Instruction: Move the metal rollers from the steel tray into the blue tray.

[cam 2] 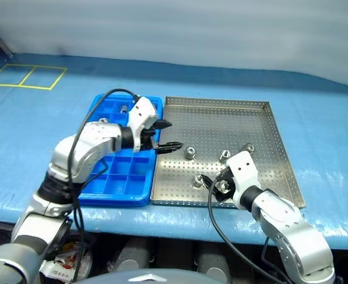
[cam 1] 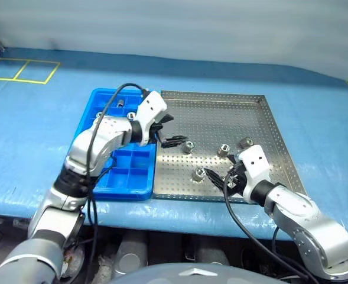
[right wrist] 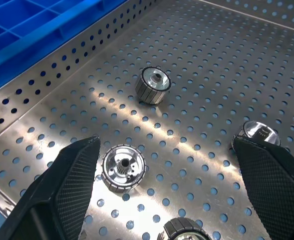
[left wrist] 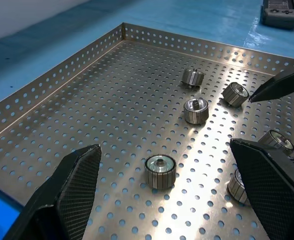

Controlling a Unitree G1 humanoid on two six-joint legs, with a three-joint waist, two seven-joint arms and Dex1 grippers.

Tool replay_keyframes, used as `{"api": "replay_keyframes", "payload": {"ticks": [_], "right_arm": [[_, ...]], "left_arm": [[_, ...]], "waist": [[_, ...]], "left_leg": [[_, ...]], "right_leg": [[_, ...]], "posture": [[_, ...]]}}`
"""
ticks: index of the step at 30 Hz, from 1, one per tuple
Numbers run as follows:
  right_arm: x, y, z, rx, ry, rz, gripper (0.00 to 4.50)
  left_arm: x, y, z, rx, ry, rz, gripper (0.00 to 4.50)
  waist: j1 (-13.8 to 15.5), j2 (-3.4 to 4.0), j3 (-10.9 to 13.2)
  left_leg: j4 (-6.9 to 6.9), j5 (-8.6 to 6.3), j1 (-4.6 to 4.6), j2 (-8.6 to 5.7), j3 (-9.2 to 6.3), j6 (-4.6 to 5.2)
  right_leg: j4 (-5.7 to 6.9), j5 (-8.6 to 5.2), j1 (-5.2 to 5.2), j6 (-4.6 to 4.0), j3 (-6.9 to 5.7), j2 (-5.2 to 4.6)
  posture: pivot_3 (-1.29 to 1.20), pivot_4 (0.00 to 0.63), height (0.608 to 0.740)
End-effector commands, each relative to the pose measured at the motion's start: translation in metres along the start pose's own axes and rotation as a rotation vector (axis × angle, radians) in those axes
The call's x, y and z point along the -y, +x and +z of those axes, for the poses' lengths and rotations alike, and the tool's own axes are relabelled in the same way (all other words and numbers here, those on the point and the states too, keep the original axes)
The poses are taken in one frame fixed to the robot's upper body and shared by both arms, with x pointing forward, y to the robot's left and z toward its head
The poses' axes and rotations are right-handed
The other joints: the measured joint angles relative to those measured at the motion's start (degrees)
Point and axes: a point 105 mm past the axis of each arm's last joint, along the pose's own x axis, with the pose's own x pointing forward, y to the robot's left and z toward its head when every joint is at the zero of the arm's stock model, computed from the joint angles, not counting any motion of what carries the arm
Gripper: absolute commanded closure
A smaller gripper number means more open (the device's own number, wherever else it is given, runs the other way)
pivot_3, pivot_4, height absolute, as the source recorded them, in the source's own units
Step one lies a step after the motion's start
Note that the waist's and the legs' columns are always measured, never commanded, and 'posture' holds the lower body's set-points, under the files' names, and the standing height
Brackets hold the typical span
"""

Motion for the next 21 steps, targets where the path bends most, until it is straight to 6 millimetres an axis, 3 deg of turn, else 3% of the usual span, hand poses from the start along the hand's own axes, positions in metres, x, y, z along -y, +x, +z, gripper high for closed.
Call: {"api": "replay_keyframes", "payload": {"ticks": [1,10,20,21], "right_arm": [[-0.002,0.002,0.008,0.057,-0.009,-0.011,0.03],[-0.008,0.001,0.008,0.072,0.000,-0.021,0.03],[-0.007,0.001,0.007,0.073,0.000,-0.035,0.03],[-0.007,0.001,0.007,0.073,0.000,-0.036,0.01]], "left_arm": [[0.003,0.022,-0.002,-0.057,0.054,-0.074,0.01],[-0.010,0.066,-0.021,-0.197,0.169,-0.042,0.01],[-0.020,0.072,-0.053,-0.361,0.258,-0.005,0.01],[-0.021,0.071,-0.055,-0.366,0.259,-0.002,0.18]], "waist": [[-0.18,0.00,0.00],[-1.46,0.00,0.00],[-1.97,-0.01,0.00],[-1.97,-0.01,0.00]], "left_leg": [[0.00,0.00,0.00,-0.01,0.01,0.01],[0.02,-0.02,-0.05,-0.01,0.02,0.05],[0.03,-0.03,-0.05,0.01,0.03,0.06],[0.03,-0.03,-0.06,0.00,0.03,0.05]], "right_leg": [[-0.01,0.00,0.00,0.00,0.01,0.00],[0.00,0.00,-0.04,0.01,0.04,0.00],[0.03,0.00,-0.05,0.01,0.05,0.01],[0.03,0.00,-0.05,0.01,0.05,0.01]], "posture": [[0.11,0.150,0.740],[0.07,0.150,0.740],[0.06,0.150,0.740],[0.06,0.150,0.740]]}}
